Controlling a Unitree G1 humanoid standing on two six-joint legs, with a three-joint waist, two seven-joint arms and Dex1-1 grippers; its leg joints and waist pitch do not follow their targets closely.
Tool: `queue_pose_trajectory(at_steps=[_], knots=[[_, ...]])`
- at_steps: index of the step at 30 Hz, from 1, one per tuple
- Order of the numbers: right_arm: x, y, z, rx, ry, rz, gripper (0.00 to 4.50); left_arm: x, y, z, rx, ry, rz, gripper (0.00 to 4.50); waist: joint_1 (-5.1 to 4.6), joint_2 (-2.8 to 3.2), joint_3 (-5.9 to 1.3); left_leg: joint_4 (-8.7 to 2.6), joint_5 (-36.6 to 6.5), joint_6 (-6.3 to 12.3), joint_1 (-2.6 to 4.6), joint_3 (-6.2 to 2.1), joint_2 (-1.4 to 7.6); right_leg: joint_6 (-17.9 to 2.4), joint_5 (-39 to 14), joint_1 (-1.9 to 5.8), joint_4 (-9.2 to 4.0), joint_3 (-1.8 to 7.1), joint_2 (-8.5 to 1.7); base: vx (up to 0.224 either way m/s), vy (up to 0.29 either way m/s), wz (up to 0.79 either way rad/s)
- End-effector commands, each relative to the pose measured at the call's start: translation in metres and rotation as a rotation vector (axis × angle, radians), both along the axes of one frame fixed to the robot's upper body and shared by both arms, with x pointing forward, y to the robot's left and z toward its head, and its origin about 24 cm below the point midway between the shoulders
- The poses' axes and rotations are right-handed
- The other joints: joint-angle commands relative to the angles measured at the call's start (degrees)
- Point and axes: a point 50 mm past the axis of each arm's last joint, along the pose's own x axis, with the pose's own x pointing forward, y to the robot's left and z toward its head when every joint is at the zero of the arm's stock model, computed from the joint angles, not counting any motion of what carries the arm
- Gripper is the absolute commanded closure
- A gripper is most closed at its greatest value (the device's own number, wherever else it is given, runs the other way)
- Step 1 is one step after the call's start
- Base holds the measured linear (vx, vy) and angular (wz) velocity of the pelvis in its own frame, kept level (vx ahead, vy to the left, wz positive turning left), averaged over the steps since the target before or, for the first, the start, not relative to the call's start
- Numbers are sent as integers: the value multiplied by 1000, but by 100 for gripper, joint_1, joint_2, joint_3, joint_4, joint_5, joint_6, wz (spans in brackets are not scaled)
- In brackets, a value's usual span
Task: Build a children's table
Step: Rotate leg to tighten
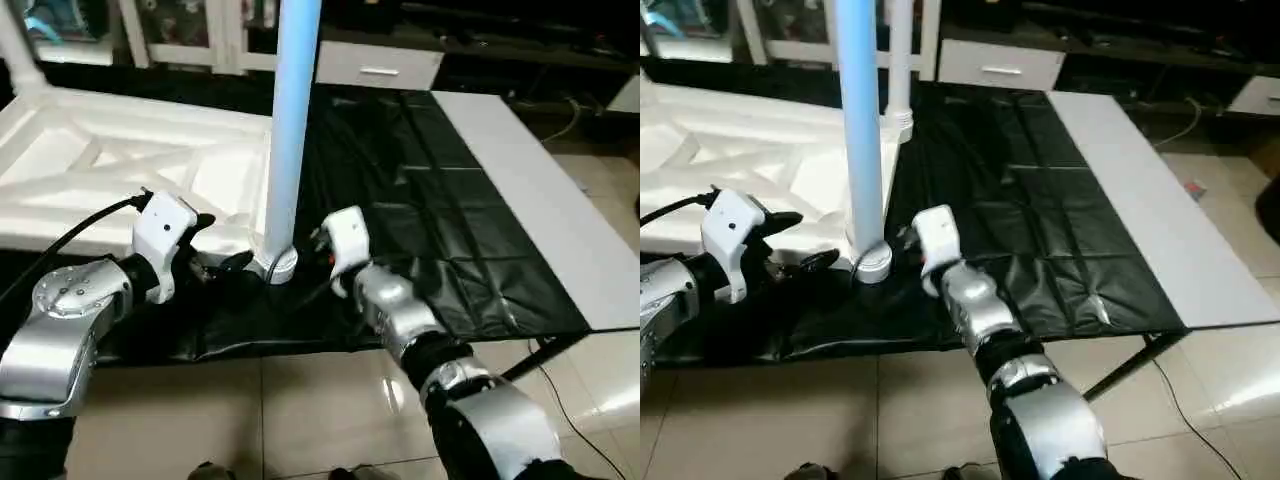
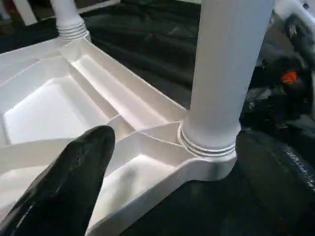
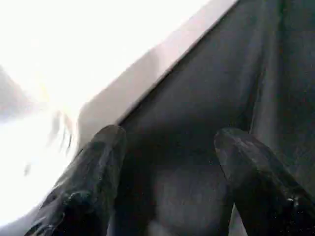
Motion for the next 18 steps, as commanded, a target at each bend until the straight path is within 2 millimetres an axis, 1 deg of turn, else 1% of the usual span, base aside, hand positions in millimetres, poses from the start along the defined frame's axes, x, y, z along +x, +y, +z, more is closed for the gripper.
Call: queue_pose_trajectory(at_steps=[1, 2, 3, 4, 5, 6, 7, 8, 9, 10, 11, 12, 13, 14, 15, 16, 17, 18], knots=[[4, 6, 15, 143, -36, -22, 134, 2, 0, 5, -72, -59, 99, 6, 6, 231, -304, -398, -1341, -52, 106, 54, 34, -1099, -339, 237, -338, 204, -197, 0, 0, 0], [4, 6, 16, 153, -41, -31, 134, 3, 1, 6, -82, -70, 124, 6, 26, 249, -295, -389, -1267, -30, 98, 56, 35, -1146, -150, 244, -324, 201, -197, 0, 0, 0], [6, 0, 17, 179, -59, -65, 134, 4, 4, 4, -108, -85, 192, 6, 51, 287, -316, -378, -1139, -1, 91, 53, 25, -1196, 45, 271, -300, 193, -198, 0, 0, 0], [6, 0, 17, 179, -59, -65, 134, 4, 4, 4, -108, -85, 192, 6, 51, 287, -316, -378, -1139, -1, 91, 53, 25, -1196, 45, 271, -300, 193, -198, 0, 0, 0], [7, -25, 20, 230, -134, -146, 134, 1, 5, 0, -140, -111, 289, 6, 80, 361, -370, -349, -888, 57, 88, 43, 19, -1256, 466, 321, -261, 186, -188, 0, 0, 0], [7, -25, 20, 230, -134, -146, 134, 1, 5, 0, -140, -111, 289, 6, 85, 317, -356, -337, -818, 103, 84, 56, 31, -1260, 646, 320, -270, 191, -200, 0, 0, 0], [5, -37, 22, 228, -179, -165, 134, -2, 4, -3, -152, -113, 303, 6, 112, 302, -377, -318, -583, 210, 64, 51, 8, -1294, 903, 358, -238, 180, -182, 0, 0, 0], [1, -49, 24, 212, -223, -167, 134, -5, 2, -6, -163, -116, 313, 6, 143, 331, -409, -293, -388, 311, 87, 61, 5, -1326, 1141, 354, -233, 177, -170, 0, 0, 0], [-7, -65, 26, 183, -259, -166, 134, -8, -1, -8, -153, -139, 317, 6, 158, 386, -448, -280, -319, 345, 97, 56, -3, -1362, 1223, 371, -218, 170, -153, 0, 0, 0], [-14, -74, 28, 162, -279, -162, 134, -10, -3, -9, -144, -155, 318, 6, 201, 358, -439, -267, -272, 364, 116, 61, 13, -1280, 1355, 373, -250, 172, -135, 0, 0, 0], [-14, -74, 28, 162, -279, -162, 134, -10, -3, -9, -144, -155, 318, 6, 203, 333, -451, -275, -258, 361, 99, 51, 15, -1261, 1382, 394, -233, 168, -138, 0, 0, 0], [-20, -81, 29, 148, -292, -157, 134, -11, -4, -11, -141, -166, 321, 6, 216, 363, -462, -283, -305, 334, 101, 47, -2, -1238, 1275, 403, -245, 164, -128, 0, 0, 0], [-26, -89, 30, 137, -300, -153, 134, -12, -7, -10, -148, -185, 327, 6, 227, 344, -440, -300, -546, 292, 99, 57, 10, -1182, 977, 391, -286, 174, -142, 0, 0, 0], [-39, -102, 30, 113, -319, -158, 134, -13, -11, -11, -148, -208, 331, 6, 263, 428, -501, -290, -711, 295, 117, 67, 7, -1140, 765, 413, -332, 196, -194, 0, 0, 0], [-58, -116, 27, 102, -317, -179, 134, -12, -16, -13, -144, -228, 353, 6, 318, 375, -483, -285, -934, 467, 60, 106, -18, -1103, 454, 454, -395, 263, -282, 0, 0, 0], [-75, -124, 24, 91, -314, -198, 134, -12, -19, -16, -145, -235, 383, 6, 401, 354, -429, -277, -1366, 696, 68, 140, -19, -1027, -368, 434, -554, 355, -452, 0, 0, 0], [-85, -128, 23, 86, -310, -210, 134, -11, -20, -18, -145, -235, 404, 6, 434, 332, -409, -252, -1545, 768, 46, 124, -29, -932, -1026, 474, -652, 410, -571, 0, 0, 0], [-95, -128, 21, 119, -287, -217, 134, -10, -20, -20, -132, -242, 418, 6, 502, 348, -389, -182, -1644, 795, 50, 78, -21, -804, -1865, 502, -797, 492, -760, -35, 51, -2]])
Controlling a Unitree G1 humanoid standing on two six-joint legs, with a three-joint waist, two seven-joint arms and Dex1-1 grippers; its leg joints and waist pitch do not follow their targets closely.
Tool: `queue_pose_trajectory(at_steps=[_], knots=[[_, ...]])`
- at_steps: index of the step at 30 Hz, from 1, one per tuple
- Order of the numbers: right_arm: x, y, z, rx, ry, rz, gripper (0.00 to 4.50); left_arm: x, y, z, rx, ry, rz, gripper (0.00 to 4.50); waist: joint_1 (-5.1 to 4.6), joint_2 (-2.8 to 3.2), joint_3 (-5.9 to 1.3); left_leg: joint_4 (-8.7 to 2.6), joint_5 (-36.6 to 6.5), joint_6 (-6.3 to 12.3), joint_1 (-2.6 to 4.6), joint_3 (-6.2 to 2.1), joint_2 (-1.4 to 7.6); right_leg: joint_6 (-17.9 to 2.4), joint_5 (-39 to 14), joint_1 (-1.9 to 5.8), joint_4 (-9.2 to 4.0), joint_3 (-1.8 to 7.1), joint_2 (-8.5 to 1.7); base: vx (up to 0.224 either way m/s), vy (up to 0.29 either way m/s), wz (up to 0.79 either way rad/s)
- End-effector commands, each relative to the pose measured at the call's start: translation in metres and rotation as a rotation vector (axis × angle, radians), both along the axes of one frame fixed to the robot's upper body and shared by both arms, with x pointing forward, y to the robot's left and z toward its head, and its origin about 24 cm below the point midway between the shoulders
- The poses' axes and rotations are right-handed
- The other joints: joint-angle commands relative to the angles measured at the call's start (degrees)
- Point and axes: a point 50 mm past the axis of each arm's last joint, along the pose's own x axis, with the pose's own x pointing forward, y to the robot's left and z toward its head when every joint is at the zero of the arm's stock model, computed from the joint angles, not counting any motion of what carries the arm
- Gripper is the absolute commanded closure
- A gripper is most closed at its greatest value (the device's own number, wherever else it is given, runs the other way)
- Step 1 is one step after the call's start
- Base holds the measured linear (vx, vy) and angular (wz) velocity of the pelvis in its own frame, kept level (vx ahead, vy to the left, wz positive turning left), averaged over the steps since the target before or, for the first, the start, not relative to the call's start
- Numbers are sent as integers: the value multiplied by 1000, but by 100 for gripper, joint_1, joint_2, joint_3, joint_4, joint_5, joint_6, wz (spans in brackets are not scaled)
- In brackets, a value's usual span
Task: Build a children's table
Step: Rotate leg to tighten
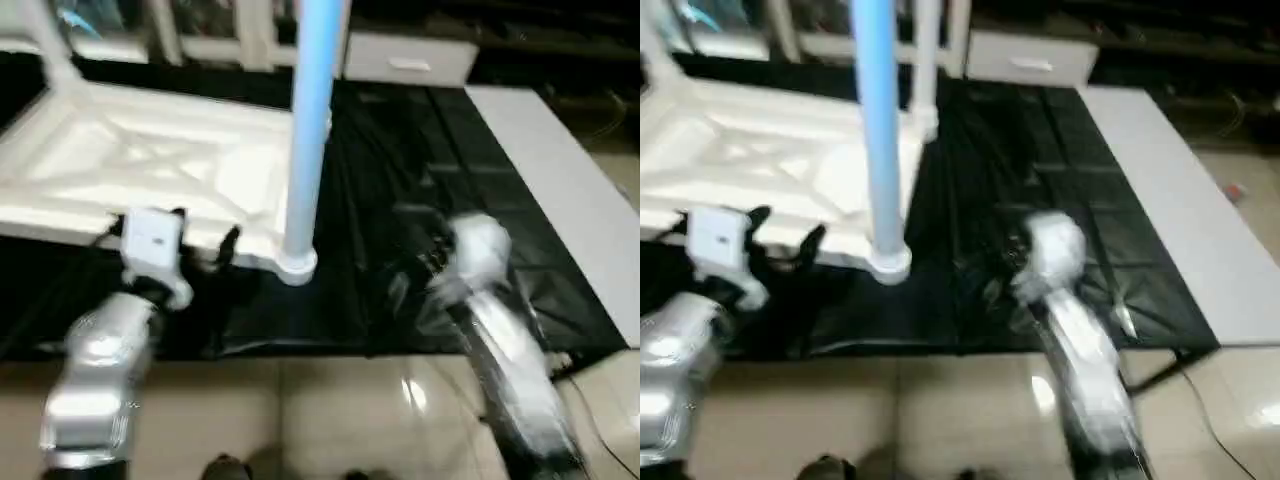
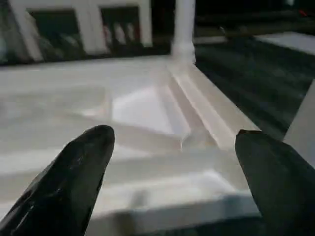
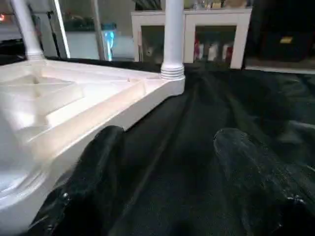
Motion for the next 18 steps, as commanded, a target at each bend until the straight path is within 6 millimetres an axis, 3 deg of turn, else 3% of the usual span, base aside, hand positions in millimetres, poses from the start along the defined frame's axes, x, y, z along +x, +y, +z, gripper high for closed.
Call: queue_pose_trajectory(at_steps=[1, 2, 3, 4, 6, 7, 8, 9, 10, 11, 12, 13, 14, 15, 16, 17, 18], knots=[[-12, 3, 8, 61, -4, 14, 134, 1, 0, -2, 36, -19, 41, 6, 183, 4, -370, -2, -1491, 795, -10, -43, -37, -552, -3261, 431, -897, 699, -1097, -35, 51, -2], [-18, 6, 5, 78, 16, 33, 134, 3, 1, -6, 35, -13, 52, 6, 213, -30, -361, 270, -1173, 866, -186, -229, -18, -349, -4307, 536, -1037, 885, -1479, -48, 114, -15], [-20, 8, 4, 81, 23, 42, 134, 3, 1, -7, 34, -13, 57, 6, 204, -32, -355, 347, -1105, 851, -231, -316, 1, -320, -4642, 525, -1052, 895, -1552, -54, 185, -27], [-26, 14, 0, 83, 44, 75, 134, 4, 4, -11, 30, -11, 73, 6, 149, 44, -341, 244, -974, 873, -245, -417, -11, -453, -4702, 502, -1045, 731, -1461, -54, 185, -27], [-28, 19, -2, 63, 48, 93, 134, 5, 6, -14, 40, -1, 77, 6, 53, 87, -330, -82, -1251, 987, -146, -357, -80, -516, -4435, 401, -959, 471, -1057, -55, 222, -13], [-28, 26, -3, 52, 58, 111, 134, 5, 8, -16, 50, 10, 80, 6, -233, 270, -418, -404, -2137, 1172, 266, -173, -204, -524, -3257, 143, -618, -33, -321, -56, 214, -6], [-28, 28, -3, 50, 64, 116, 134, 5, 8, -16, 51, 11, 81, 6, -416, 378, -420, -629, -2687, 1302, 311, -137, -205, -556, -2135, 121, -278, -319, -5, -71, 222, 2], [-26, 31, -2, 39, 62, 134, 134, 4, 8, -15, 45, 8, 84, 6, -454, 423, -393, -793, -2977, 1248, 244, -84, -196, -525, -1678, 122, 48, -469, 107, -84, 224, 0], [-25, 34, -1, 32, 64, 150, 134, 2, 8, -15, 34, 12, 91, 6, -513, 305, -393, -924, -3366, 1277, 229, -111, -100, -359, -956, 186, 422, -627, 105, -84, 224, 0], [-23, 35, 0, 24, 62, 151, 134, 0, 10, -16, 34, 16, 99, 6, -438, 285, -320, -1014, -3796, 1030, 228, -38, 18, -274, -1012, 181, 376, -588, -80, -82, 150, 2], [-23, 35, 1, 22, 64, 149, 134, -1, 11, -16, 33, 17, 105, 6, -438, 285, -320, -1014, -3796, 1030, 228, -38, 18, -274, -1012, 181, 376, -588, -80, -82, 97, 9], [-19, 35, 2, 18, 75, 133, 134, -3, 14, -18, 25, 22, 133, 6, -180, -156, -419, -241, -3475, 278, 137, 20, -104, -223, -3346, 227, -653, 265, -1312, -82, 97, 9], [-16, 34, 1, 14, 75, 120, 134, -5, 15, -19, 22, 25, 146, 6, -90, -120, -336, 889, -2393, 324, 217, -268, -186, -276, -4512, 0, -1329, 753, -2113, -10, 138, -10], [-13, 32, 1, 11, 75, 107, 134, -6, 17, -20, 19, 28, 158, 6, -256, -132, -401, 1384, -1057, -2, -570, -973, -434, -327, -4710, 638, -994, 604, -2017, 10, 241, -44], [-10, 31, 1, 3, 75, 95, 134, -6, 18, -21, 20, 24, 165, 6, -256, -132, -401, 1384, -1057, -2, -570, -973, -434, -327, -4710, 638, -994, 604, -2017, 10, 241, -44], [-5, 28, 1, -3, 83, 79, 134, -6, 19, -21, 24, 22, 183, 6, -152, -196, -287, 846, -1299, 84, -139, -830, -297, -1013, -3885, 474, -1019, 173, -1630, -68, 279, -27], [-1, 26, 1, -9, 91, 67, 134, -7, 21, -23, 26, 22, 199, 6, -158, -163, -285, 557, -1310, 264, 51, -756, -307, -1100, -3789, 404, -999, 25, -1370, -91, 265, 10]])
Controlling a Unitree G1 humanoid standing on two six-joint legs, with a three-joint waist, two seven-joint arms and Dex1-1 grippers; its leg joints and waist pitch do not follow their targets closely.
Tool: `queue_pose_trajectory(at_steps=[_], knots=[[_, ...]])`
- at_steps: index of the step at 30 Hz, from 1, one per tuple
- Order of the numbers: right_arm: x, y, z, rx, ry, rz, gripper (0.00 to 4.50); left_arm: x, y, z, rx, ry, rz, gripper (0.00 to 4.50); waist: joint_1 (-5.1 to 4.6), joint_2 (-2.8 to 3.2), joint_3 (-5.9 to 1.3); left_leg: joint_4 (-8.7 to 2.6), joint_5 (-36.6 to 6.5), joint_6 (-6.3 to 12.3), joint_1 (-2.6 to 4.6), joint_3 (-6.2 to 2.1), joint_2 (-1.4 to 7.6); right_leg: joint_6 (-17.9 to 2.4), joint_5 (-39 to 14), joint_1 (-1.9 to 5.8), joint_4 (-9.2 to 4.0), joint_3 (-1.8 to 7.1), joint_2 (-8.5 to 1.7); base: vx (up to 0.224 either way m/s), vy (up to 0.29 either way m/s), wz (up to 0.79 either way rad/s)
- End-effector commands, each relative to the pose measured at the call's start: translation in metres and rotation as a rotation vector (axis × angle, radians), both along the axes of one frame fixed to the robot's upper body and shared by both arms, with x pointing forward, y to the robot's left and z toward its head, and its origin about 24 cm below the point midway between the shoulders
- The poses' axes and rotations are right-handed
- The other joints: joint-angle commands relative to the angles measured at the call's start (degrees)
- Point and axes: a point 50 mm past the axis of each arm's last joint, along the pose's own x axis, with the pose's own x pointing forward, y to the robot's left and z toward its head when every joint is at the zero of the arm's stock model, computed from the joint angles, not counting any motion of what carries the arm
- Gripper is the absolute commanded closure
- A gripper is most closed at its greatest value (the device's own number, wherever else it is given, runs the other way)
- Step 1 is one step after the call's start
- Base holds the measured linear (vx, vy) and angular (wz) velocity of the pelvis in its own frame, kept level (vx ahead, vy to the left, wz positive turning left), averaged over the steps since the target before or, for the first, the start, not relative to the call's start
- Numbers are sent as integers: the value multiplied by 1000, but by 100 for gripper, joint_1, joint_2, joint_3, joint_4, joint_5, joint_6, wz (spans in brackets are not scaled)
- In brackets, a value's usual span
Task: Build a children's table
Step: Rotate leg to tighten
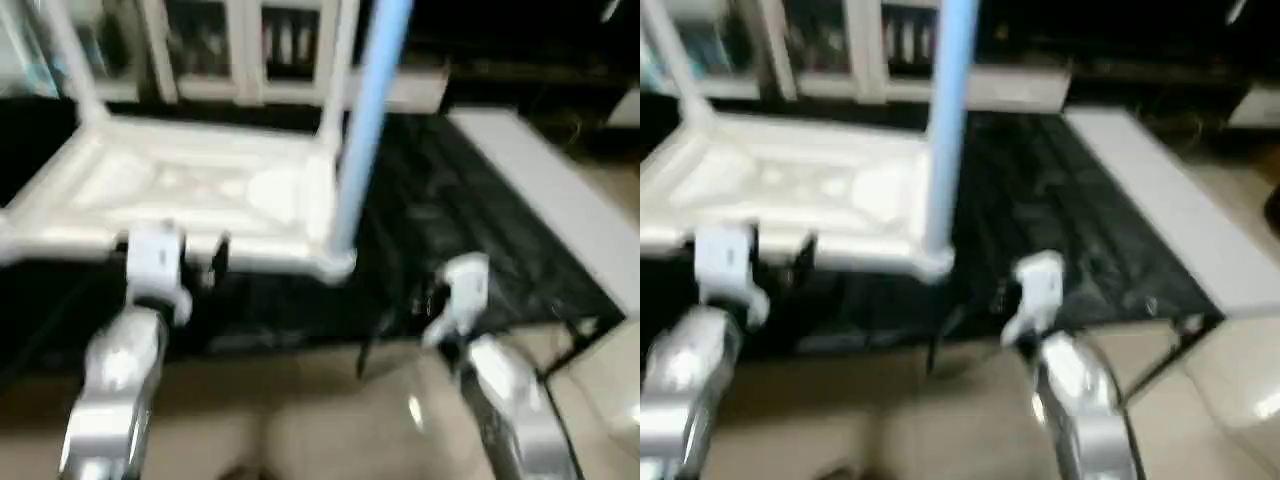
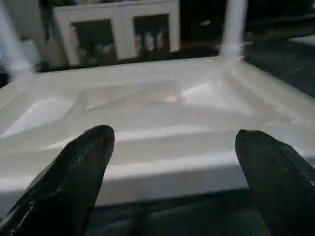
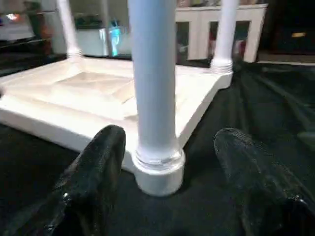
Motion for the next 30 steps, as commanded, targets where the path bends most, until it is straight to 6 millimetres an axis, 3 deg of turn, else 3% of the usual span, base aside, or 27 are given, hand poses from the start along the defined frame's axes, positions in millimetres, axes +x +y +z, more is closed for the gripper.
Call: queue_pose_trajectory(at_steps=[1, 2, 3, 4, 5, 6, 8, 9, 10, 11, 12, 13, 15, 16, 17, 18, 19, 21, 22, 23, 24, 25, 26, 27, 28, 29, 30], knots=[[6, -4, -1, -13, 16, -30, 134, -1, 6, 2, 5, -12, 39, 6, -7, 163, -183, -1032, -1259, 485, 246, 25, 151, -1171, -3157, 47, -742, 146, 77, -91, 265, 10], [6, -4, -1, -13, 16, -30, 134, -1, 6, 2, 5, -12, 39, 6, -218, 286, -171, -1329, -1980, 714, 413, 50, 221, -905, -2607, -161, -281, -44, 611, -86, 282, 18], [7, -6, 1, -12, 7, -24, 134, -3, 5, 2, -8, -18, 47, 6, -313, 385, -290, -1505, -2284, 861, 363, 7, 231, -689, -1407, -184, 554, -173, 766, -41, 147, 8], [9, -10, 4, -10, 1, -20, 134, -3, 3, 2, -19, -22, 65, 6, -295, 419, -272, -1508, -2203, 1045, 377, -13, 226, -638, -1082, -213, 573, -193, 773, -58, 278, 11], [13, -15, 6, -9, -3, -30, 134, 0, -3, 0, -55, -10, 70, 6, -253, 442, -262, -1484, -1795, 1285, 436, -5, 336, -627, -621, -290, 515, -222, 731, -46, 256, 3], [15, -17, 7, -10, -7, -41, 134, 3, -10, -2, -52, 4, 41, 6, -254, 313, -264, -1495, -1876, 1147, 393, -24, 450, -657, -488, -238, 413, -177, 686, -87, 358, 2], [18, -20, 11, -28, -20, -62, 134, 9, -17, -1, -24, 4, 0, 6, -145, -34, -382, -1470, -2042, 540, 373, -202, 740, -767, -167, -85, 1, 302, 237, -72, 206, 8], [21, -20, 15, -23, -24, -82, 134, 14, -19, 2, -17, -11, 4, 6, 31, -71, -269, -1239, -2138, -124, 238, -68, 740, -1096, -545, -63, -380, 756, -318, -48, 117, 23], [24, -21, 18, 9, -21, -103, 134, 19, -19, 3, -44, -23, 22, 6, -95, 121, -281, -1236, -2771, -555, 361, -172, 809, -1532, -1298, 16, -410, 504, 21, -48, 117, 23], [25, -21, 18, 14, -15, -108, 134, 22, -19, 3, -50, -22, 33, 6, -182, 353, -289, -1676, -3309, -885, 294, -559, 1296, -949, -1099, 31, 91, 288, 398, -53, 74, 11], [25, -20, 18, 3, -10, -96, 134, 25, -21, 4, -69, -29, 35, 6, -195, 382, -297, -1839, -3419, -1080, 216, -514, 1304, -584, -912, -33, 385, 192, 590, -65, 75, 14], [24, -19, 18, -15, -5, -69, 134, 27, -21, 5, -71, -22, 55, 6, -150, 406, -312, -1829, -3172, -1226, 109, -238, 995, -271, -605, -80, 613, 103, 771, -65, 75, 14], [21, -15, 18, -24, 15, 15, 134, 29, -23, 8, -74, -27, 56, 6, -180, 416, -404, -1679, -2368, -1158, 189, -55, 589, -323, -176, -81, 327, 61, 699, 0, 0, 0], [21, -14, 18, -9, 33, 47, 134, 28, -24, 8, -66, -17, 38, 6, -177, 271, -460, -1553, -1845, -1137, 178, -19, 425, -293, 60, -24, -3, 194, 495, 0, 0, 0], [22, -14, 17, 0, 41, 73, 134, 27, -25, 11, -54, -18, 16, 6, -89, 5, -529, -1316, -1589, -1058, 16, 54, 291, -220, 255, 126, -354, 432, 43, -31, -71, -17], [23, -15, 17, -4, 37, 78, 134, 27, -24, 12, -43, -27, 17, 6, 72, -22, -506, -1105, -1151, -688, -225, 112, 379, -481, 416, 357, -507, 623, -568, -31, -86, -23], [24, -17, 15, -22, 38, 63, 134, 27, -22, 13, -46, -28, 17, 6, 163, -55, -465, -1080, -575, -293, -211, 122, 472, -649, 751, 369, -501, 565, -546, -31, -86, -23], [25, -19, 13, -25, 50, 43, 134, 26, -20, 13, -28, -34, 22, 6, 143, -40, -437, -1255, -585, -126, -172, 135, 550, -835, 613, 336, -456, 421, -274, -17, -33, -10], [26, -21, 8, -15, 77, 12, 134, 23, -20, 10, -1, -29, 12, 6, 131, -12, -405, -1484, -943, 383, -544, -113, 122, -818, -72, 613, -410, -35, 4, 0, 0, 0], [26, -21, 6, -11, 87, 8, 134, 22, -20, 10, 10, -28, 5, 6, 175, 65, -417, -1523, -1189, 442, -373, -169, 103, -857, -552, 562, -480, -103, 46, 0, 0, 0], [25, -22, 5, -11, 92, 9, 134, 22, -21, 9, 13, -29, 0, 6, 55, 120, -421, -1545, -1221, 603, -262, -429, 58, -966, -960, 554, -403, -171, 175, -1, -22, 39], [25, -22, 4, -12, 93, 9, 134, 22, -21, 9, 13, -30, -1, 6, 33, 128, -429, -1562, -1142, 697, -150, -550, 21, -1005, -998, 504, -370, -179, 292, -1, -22, 39], [25, -22, 4, -3, 97, -6, 134, 21, -22, 10, 8, -32, 0, 6, -49, 114, -377, -1625, -1173, 828, -75, -846, -53, -996, -1178, 434, -277, -119, 395, 17, -14, 38], [25, -23, 4, -2, 99, -9, 134, 21, -22, 10, 3, -33, -2, 6, -18, 159, -343, -1665, -1539, 691, -86, -898, -132, -993, -1455, 464, -313, -75, 376, -2, -38, 44], [23, -23, 3, 23, 109, -3, 134, 20, -22, 9, 10, -33, -3, 6, -21, 160, -332, -1607, -2078, 425, 30, -860, -51, -1028, -1655, 393, -385, 37, 298, -2, -38, 44], [22, -22, 3, 18, 111, 7, 134, 21, -23, 8, 13, -28, -11, 6, 46, 108, -262, -1380, -3530, -538, 98, -538, 143, -1294, -2705, 435, -805, 317, -139, 13, -70, 43], [20, -21, 1, 3, 116, 27, 134, 21, -23, 7, 10, -26, -13, 6, 120, 126, -175, -1112, -3723, -692, 135, -355, 284, -1424, -3779, 483, -1123, 422, -472, 9, -48, 21]])
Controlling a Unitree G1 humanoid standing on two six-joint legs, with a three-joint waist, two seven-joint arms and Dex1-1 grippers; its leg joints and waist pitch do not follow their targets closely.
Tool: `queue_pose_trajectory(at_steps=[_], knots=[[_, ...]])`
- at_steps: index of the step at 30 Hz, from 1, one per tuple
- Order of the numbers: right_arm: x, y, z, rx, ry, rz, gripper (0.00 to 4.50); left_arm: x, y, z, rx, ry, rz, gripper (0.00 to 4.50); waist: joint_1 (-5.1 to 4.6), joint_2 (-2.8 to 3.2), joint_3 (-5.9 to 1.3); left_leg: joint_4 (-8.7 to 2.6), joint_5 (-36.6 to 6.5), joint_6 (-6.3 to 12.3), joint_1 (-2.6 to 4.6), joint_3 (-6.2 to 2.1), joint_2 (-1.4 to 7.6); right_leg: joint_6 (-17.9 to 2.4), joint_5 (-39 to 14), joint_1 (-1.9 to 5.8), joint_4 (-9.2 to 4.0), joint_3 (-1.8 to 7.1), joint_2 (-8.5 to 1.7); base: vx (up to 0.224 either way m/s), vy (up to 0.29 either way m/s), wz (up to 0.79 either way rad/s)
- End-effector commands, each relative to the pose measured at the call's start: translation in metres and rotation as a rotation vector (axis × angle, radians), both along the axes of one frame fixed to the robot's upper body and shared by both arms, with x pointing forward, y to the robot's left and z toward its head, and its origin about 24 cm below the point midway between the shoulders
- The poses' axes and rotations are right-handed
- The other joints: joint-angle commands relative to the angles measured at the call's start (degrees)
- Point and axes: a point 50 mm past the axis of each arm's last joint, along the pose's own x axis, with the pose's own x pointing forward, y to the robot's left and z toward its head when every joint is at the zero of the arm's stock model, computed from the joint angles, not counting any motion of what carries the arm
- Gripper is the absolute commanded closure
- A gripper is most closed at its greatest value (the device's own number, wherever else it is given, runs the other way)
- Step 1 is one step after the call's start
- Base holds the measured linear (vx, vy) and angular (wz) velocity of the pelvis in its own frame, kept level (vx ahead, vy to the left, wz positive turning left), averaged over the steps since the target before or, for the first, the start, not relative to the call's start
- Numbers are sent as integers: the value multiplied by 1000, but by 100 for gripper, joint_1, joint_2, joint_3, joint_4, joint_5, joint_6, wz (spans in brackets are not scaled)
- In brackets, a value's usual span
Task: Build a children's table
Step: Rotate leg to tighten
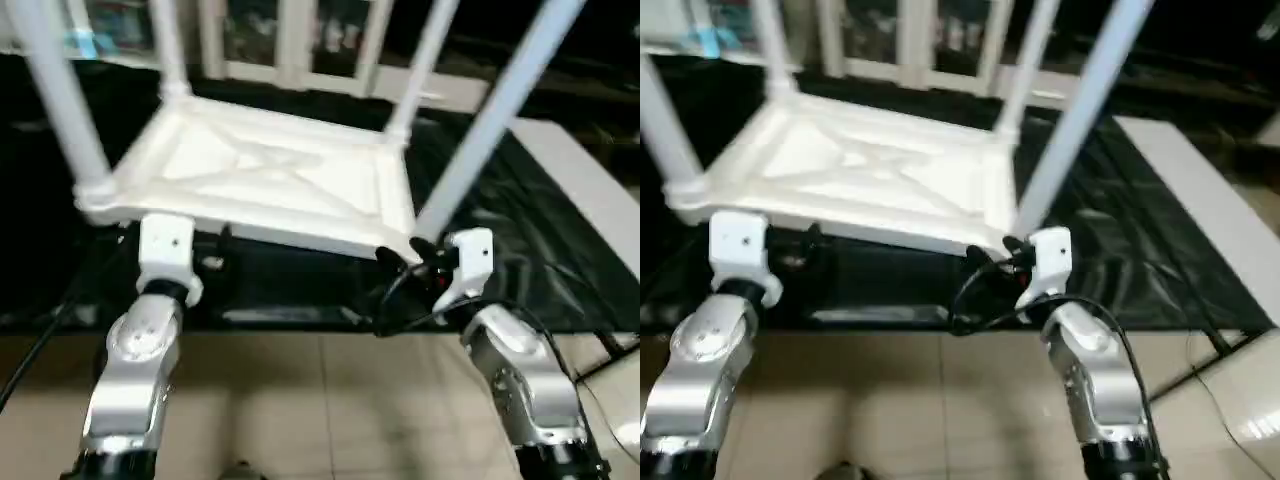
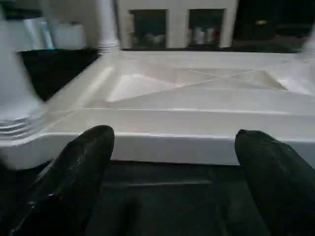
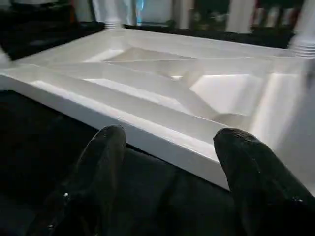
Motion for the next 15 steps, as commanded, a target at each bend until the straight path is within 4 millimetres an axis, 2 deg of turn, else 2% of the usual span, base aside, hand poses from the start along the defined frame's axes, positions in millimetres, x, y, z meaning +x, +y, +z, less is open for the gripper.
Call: queue_pose_trajectory(at_steps=[1, 2, 3, 4, 5, 6, 7, 8, 9, 10, 11, 12, 13, 14, 15], knots=[[-5, -4, -2, -29, 14, 25, 134, 1, -7, 3, 2, -15, -37, 6, 23, 98, -113, -73, -3823, -615, 293, 47, 837, -1077, -3971, 143, -1079, 635, -1132, 9, -48, 21], [-8, -2, -3, -47, 14, 53, 134, 2, -8, 2, -1, -12, -42, 6, 97, 76, -71, 184, -2631, -181, 255, 297, 926, -924, -4725, 335, -1277, 635, -1243, 52, 4, 4], [-9, -2, -4, -52, 15, 63, 134, 2, -9, 2, -2, -12, -46, 6, 118, 98, -68, 187, -2061, -39, 189, 379, 991, -869, -4690, 479, -1296, 573, -1233, 100, 39, 1], [-12, 0, -6, -66, 18, 88, 134, 2, -11, 1, -8, -10, -58, 6, 130, 255, -78, -158, -2099, -115, 280, 457, 1071, -683, -4164, 526, -1154, 290, -795, 100, 39, 1], [-13, 0, -6, -69, 20, 89, 134, 3, -13, 1, -9, -9, -65, 6, -16, 348, -140, -541, -3146, -365, 682, 339, 1242, -522, -2868, 216, -631, 111, -201, 72, 54, 5], [-14, -1, -7, -68, 23, 84, 134, 4, -14, 1, -10, -8, -72, 6, -133, 483, -250, -739, -3836, -466, 903, 79, 1314, -416, -1547, 58, -55, 153, 14, 81, 76, -7], [-14, -1, -7, -66, 26, 77, 134, 5, -16, 1, -12, -8, -78, 6, -224, 391, -271, -761, -3709, -295, 963, -25, 1333, -282, -1066, -63, 83, 182, 52, 81, 76, -7], [-14, -2, -7, -71, 19, 76, 134, 5, -17, 1, -14, -8, -80, 6, -261, 363, -307, -744, -3403, 4, 1014, -139, 1335, -145, -833, -145, 197, 199, 56, 111, 80, -29], [-15, -2, -6, -75, 13, 77, 134, 6, -17, 1, -15, -8, -82, 6, -280, 330, -274, -725, -3187, 679, 976, -214, 1294, 50, -693, -251, 289, 309, 3, 116, 24, -28], [-14, -4, -6, -99, 1, 60, 134, 7, -17, 0, -21, -6, -82, 6, -299, 344, -296, -679, -2954, 1231, 1019, -223, 1173, 138, -390, -330, 237, 412, -71, 116, 24, -28], [-14, -4, -6, -105, -2, 55, 134, 7, -17, 0, -21, -5, -82, 6, -366, 167, -301, -590, -2757, 1333, 920, -19, 1013, 14, 6, -277, -89, 578, -266, 128, -37, -8], [-14, -5, -6, -91, 0, 37, 134, 7, -17, 0, -28, -5, -83, 6, -366, 167, -301, -590, -2757, 1333, 920, -19, 1013, 14, 6, -277, -89, 578, -266, 116, -59, 7], [-14, -7, -5, -47, 7, 8, 134, 8, -17, 0, -33, -7, -82, 6, 6, -28, -278, 581, -1495, 742, 2, 513, 627, -672, -2146, 702, -964, 1400, -1365, 116, -59, 7], [-14, -7, -5, -47, 7, 8, 134, 8, -17, 0, -33, -7, -82, 6, 6, -28, -278, 581, -1495, 742, 2, 513, 627, -672, -2146, 702, -964, 1400, -1365, 131, -37, -3], [-15, -6, -4, -52, -3, 20, 134, 8, -17, 0, -33, -8, -82, 6, 38, -77, -357, 797, -841, 516, -269, 486, 642, -1007, -2121, 857, -865, 1302, -1203, 160, -11, -8]])
